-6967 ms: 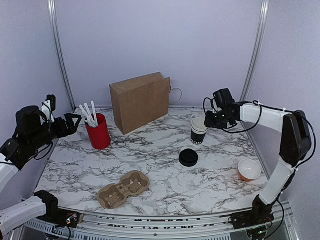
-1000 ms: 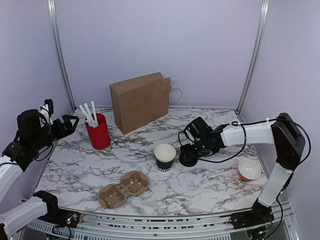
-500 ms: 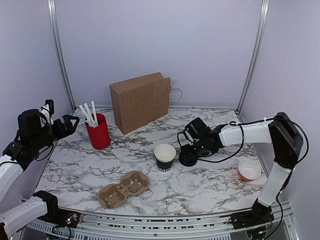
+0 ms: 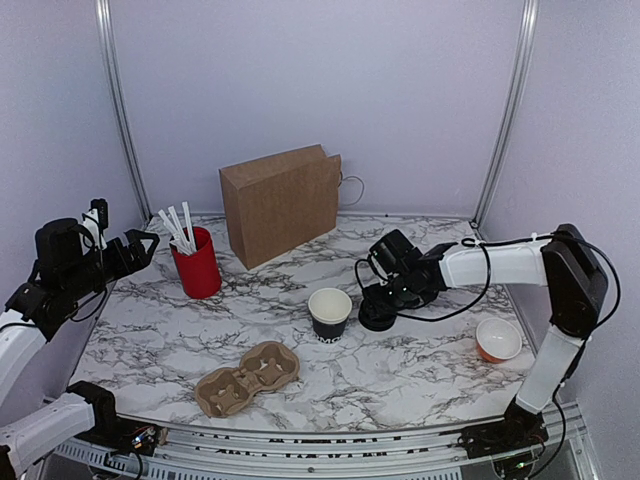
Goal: Pack the takeout coffee
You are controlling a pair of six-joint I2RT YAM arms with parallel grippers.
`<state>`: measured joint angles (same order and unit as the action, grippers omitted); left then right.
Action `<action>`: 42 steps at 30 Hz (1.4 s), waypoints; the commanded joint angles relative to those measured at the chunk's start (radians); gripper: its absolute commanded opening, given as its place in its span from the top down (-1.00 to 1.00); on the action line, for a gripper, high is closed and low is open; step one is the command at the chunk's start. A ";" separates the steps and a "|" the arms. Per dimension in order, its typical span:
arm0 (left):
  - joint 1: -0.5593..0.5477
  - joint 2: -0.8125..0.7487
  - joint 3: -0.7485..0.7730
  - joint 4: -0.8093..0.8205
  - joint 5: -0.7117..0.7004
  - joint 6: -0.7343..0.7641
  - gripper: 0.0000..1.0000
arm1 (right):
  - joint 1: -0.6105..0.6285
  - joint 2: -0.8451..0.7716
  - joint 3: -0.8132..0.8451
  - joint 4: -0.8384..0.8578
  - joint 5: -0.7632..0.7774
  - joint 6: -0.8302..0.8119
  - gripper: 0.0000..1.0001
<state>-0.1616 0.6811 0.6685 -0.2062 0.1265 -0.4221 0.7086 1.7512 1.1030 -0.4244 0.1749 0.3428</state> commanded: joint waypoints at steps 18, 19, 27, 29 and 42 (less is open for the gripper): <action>0.012 0.003 0.014 0.031 0.031 0.009 -0.98 | 0.005 -0.032 0.038 -0.014 -0.011 0.019 -0.44; 0.012 0.003 0.014 0.033 0.030 0.010 -0.98 | 0.005 -0.031 0.039 -0.014 -0.011 0.019 -0.47; 0.014 0.002 0.014 0.034 0.035 0.008 -0.98 | 0.005 -0.027 0.034 -0.013 -0.012 0.023 -0.61; 0.014 0.003 0.014 0.033 0.036 0.009 -0.98 | 0.005 -0.025 0.032 -0.011 -0.014 0.023 -0.62; 0.018 0.006 0.014 0.034 0.040 0.009 -0.98 | -0.003 0.032 0.036 0.010 -0.009 0.013 -0.59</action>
<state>-0.1493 0.6819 0.6685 -0.2058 0.1539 -0.4225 0.7086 1.7508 1.1030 -0.4343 0.1650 0.3576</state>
